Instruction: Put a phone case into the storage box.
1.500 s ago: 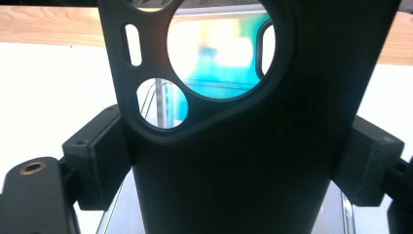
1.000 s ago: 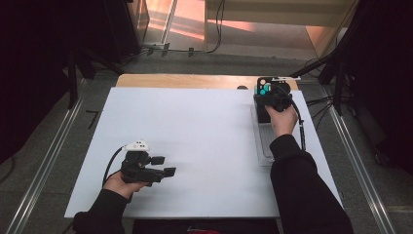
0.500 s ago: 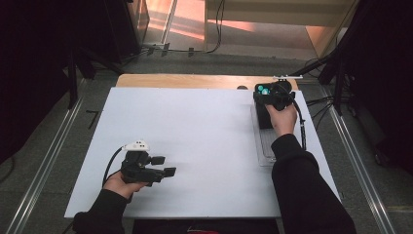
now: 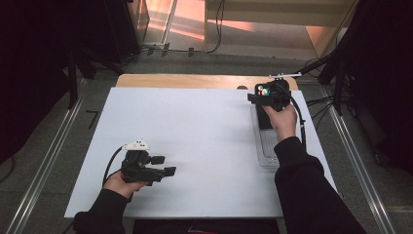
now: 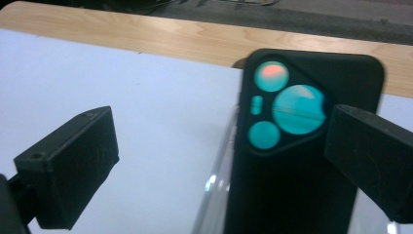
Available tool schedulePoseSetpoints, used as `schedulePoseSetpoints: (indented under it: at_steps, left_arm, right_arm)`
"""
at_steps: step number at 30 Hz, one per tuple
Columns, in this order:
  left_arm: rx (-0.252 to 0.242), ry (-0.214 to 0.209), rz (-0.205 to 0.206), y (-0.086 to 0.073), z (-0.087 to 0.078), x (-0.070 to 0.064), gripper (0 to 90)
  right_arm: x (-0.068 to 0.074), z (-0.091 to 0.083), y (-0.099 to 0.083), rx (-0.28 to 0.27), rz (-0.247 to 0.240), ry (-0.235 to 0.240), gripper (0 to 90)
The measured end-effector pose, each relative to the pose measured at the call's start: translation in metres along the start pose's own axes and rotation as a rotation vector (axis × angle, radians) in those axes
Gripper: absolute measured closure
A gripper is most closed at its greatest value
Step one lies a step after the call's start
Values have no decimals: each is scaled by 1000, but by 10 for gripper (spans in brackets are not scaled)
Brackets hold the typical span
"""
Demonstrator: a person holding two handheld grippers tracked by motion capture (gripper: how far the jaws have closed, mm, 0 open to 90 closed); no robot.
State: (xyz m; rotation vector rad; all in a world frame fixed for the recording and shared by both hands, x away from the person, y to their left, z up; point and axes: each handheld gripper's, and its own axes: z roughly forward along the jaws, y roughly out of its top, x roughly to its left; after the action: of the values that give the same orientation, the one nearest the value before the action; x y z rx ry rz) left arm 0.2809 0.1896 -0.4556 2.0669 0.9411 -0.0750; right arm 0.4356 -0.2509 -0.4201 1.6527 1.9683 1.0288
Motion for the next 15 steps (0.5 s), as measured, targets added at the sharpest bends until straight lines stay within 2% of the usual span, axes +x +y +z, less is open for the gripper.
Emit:
schedulePoseSetpoints:
  at_steps: [6, 12, 15]
  left_arm:
    - [-4, 1, -3, 0, -1, 1, 294]
    - [0, 5, -4, -1, -2, 2, 295]
    - [-2, 6, -6, -1, -3, 3, 294]
  right_arm:
    - [17, -2, 0, 23, -15, 86, 0]
    - [35, -2, 0, 55, -41, 147, 0]
    - [41, -2, -2, 67, -63, 163, 0]
